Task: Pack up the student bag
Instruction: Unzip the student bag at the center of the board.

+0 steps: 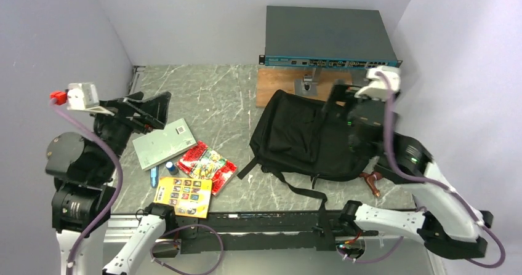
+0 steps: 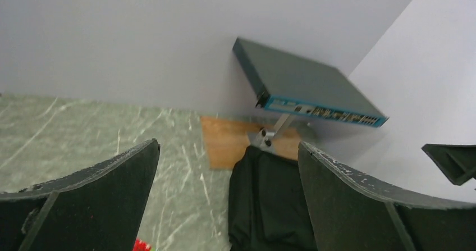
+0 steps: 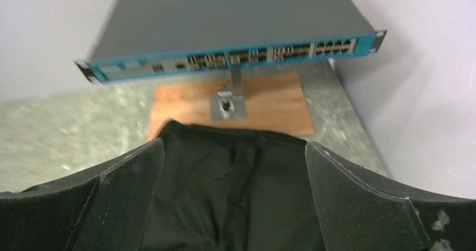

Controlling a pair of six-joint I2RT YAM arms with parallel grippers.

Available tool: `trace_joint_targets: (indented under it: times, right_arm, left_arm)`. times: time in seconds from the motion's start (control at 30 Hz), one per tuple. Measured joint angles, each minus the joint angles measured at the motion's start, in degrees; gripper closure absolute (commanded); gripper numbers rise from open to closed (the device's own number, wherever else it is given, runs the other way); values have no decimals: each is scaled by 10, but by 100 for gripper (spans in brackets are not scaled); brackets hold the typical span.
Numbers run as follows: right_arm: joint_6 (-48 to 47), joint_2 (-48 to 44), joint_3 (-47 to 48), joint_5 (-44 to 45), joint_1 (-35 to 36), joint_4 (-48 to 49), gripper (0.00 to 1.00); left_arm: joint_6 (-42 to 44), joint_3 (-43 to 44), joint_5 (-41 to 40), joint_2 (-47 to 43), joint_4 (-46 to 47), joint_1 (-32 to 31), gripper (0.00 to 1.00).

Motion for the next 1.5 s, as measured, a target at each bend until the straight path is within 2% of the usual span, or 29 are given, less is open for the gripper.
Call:
trace_joint_targets:
  times: [0.17,0.43,0.53,0.67,0.83,0.93,1.1,1.17,1.27,1.43,1.5]
  right_arm:
    - [83,75,-33,2,0,-89,0]
    - [129,50,-256,-147,-15,-52,0]
    - [153,70,-305,-245,-83,-20,0]
    - [181,80,-343,-303,-187,10,3]
    - [204,65,-387,-338,-265,43,25]
    - [203,63,-410,-388,-303,84,26]
    - [188,95,-426,-475,-313,128,27]
    - [180,109,-432,-501,-312,140,34]
    - [170,120,-442,-519,-312,147,46]
    - [155,116,-466,-539,-312,158,71]
    - [152,109,-477,-548,-312,166,84]
  left_arm:
    - [4,-56,0,2,-9,0,1]
    - [-6,-181,12,-8,-6,0,1]
    - [-13,-234,32,-15,3,0,1]
    - [-11,-297,101,-14,16,0,1]
    - [-28,-364,210,18,68,-9,1]
    - [-61,-419,242,66,122,-56,1]
    - [-95,-437,226,155,170,-205,1]
    - [-105,-428,212,205,194,-247,3]
    - [-112,-398,191,284,212,-273,0]
    - [-110,-338,153,404,230,-281,0]
    - [-110,-315,148,449,237,-281,0]
